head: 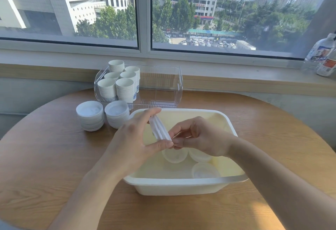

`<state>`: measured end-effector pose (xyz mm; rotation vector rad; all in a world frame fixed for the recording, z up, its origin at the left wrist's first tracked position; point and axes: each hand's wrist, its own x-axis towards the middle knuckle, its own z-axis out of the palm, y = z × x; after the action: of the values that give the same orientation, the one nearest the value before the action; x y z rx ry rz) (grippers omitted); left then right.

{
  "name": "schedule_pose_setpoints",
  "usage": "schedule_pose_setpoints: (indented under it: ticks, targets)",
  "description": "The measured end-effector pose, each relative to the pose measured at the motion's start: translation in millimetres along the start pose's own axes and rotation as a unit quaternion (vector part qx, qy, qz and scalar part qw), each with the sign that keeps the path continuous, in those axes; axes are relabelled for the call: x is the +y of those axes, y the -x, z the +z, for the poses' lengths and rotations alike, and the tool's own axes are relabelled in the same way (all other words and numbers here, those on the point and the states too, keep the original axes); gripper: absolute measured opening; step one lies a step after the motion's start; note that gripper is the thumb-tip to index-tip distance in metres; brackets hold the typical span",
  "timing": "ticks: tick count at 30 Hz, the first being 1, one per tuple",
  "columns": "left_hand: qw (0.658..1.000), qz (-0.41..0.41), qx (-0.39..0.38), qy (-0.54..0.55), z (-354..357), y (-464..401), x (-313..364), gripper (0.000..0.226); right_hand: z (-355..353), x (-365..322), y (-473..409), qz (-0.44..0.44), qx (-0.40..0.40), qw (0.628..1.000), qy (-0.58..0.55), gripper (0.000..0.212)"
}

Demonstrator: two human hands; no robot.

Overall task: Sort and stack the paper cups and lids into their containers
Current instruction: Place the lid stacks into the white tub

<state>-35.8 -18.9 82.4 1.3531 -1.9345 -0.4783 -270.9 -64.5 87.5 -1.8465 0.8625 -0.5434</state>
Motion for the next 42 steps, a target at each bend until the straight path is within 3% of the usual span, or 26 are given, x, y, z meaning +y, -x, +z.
schedule_pose_setpoints:
  ticks: [4, 7, 10, 15, 25, 42]
  targets:
    - [1.000, 0.005, 0.001, -0.007, 1.4, 0.9, -4.9, 0.080, 0.6, -1.7, -0.5, 0.002, -0.012, 1.000, 0.003, 0.018]
    - [1.000, 0.013, 0.001, 0.005, 1.5, 2.2, -6.1, 0.078, 1.4, -2.6, -0.4, 0.019, 0.028, 0.999, 0.020, 0.024]
    - [1.000, 0.022, 0.001, 0.018, 2.1, 2.4, -6.9, 0.079, 0.7, -3.0, -1.3, 0.036, 0.047, 0.998, 0.006, 0.043]
    - [0.999, 0.042, -0.007, 0.034, 2.2, 2.0, -6.7, 0.089, 2.6, -6.6, -2.3, 0.042, 0.000, 0.999, -0.011, 0.083]
    - [0.996, 0.078, -0.003, 0.051, 3.1, 0.7, -8.0, 0.089, 3.5, -11.2, -0.8, -0.007, 0.024, 1.000, -0.017, 0.065]
    - [0.996, 0.073, 0.017, 0.057, 2.7, 3.5, -3.3, 0.095, 2.1, -8.4, -4.4, -0.022, 0.031, 0.998, -0.052, 0.062]
